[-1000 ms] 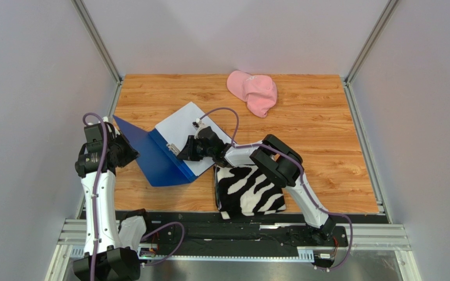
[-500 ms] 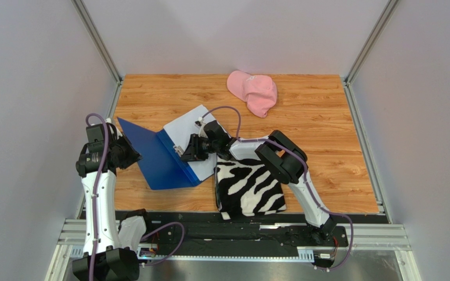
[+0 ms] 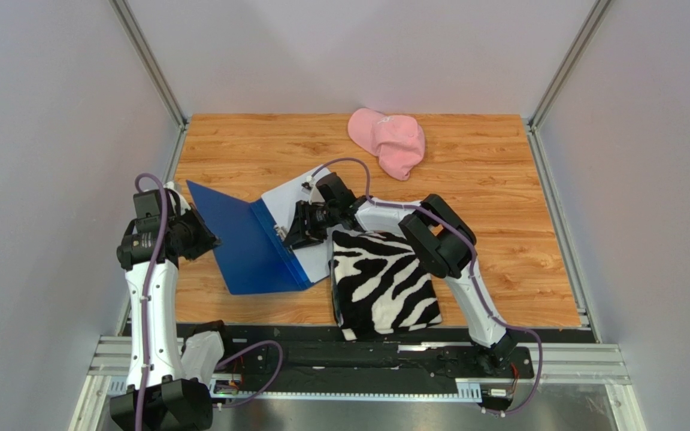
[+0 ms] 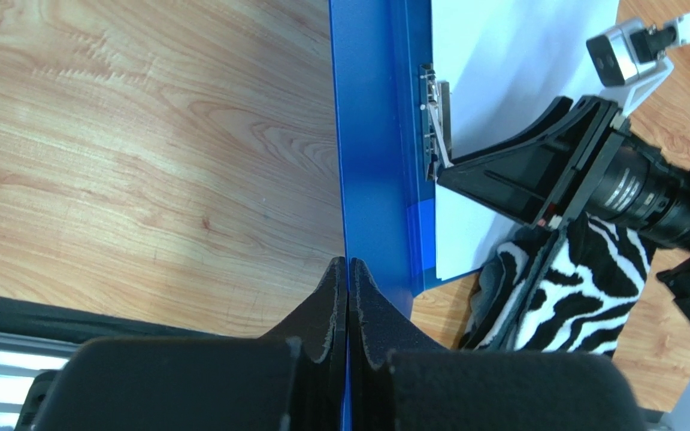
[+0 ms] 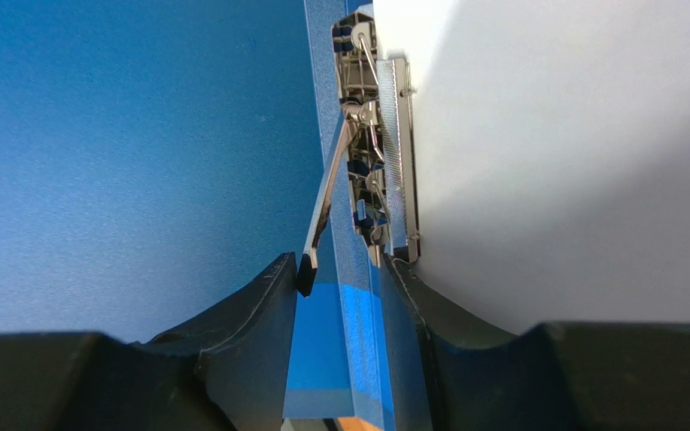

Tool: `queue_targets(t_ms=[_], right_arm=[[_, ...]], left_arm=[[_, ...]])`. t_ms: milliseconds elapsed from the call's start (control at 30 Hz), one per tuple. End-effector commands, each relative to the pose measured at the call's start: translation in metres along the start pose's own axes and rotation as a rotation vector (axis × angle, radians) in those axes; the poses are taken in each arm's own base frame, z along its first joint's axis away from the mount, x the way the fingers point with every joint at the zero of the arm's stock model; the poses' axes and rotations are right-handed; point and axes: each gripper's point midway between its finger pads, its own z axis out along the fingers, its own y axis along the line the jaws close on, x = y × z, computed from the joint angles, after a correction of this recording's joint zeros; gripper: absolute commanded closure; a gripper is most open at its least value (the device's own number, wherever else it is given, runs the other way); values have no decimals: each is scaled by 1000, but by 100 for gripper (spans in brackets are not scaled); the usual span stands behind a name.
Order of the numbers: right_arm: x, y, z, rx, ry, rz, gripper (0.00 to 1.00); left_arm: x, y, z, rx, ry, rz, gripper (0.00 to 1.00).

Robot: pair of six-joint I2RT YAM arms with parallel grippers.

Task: Put the files into the folder
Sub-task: Clamp the file and folder with some files.

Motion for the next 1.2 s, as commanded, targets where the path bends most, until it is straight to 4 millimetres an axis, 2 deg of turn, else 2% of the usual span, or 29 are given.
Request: queue_targets(t_ms=[0, 67, 333, 633, 867, 1167], right_arm=[[2, -29, -8, 99, 75, 113, 57], [-7, -21, -8, 93, 78, 122, 57], [-23, -3, 0, 64, 89, 165, 57], [-39, 13, -7, 38, 66, 179, 57], [-44, 17, -2, -4, 74, 306, 57], [-47, 30, -5, -35, 68, 360, 66]], left_arm=[[-24, -10, -13, 38, -98, 84, 100], [-25, -10, -16, 32, -94, 98, 100], [-21, -14, -17, 59, -86, 90, 100], [-21, -8, -19, 33, -135, 56, 100], [-20, -8, -17, 37, -136, 51, 100], [-21, -6, -15, 24, -141, 46, 100]])
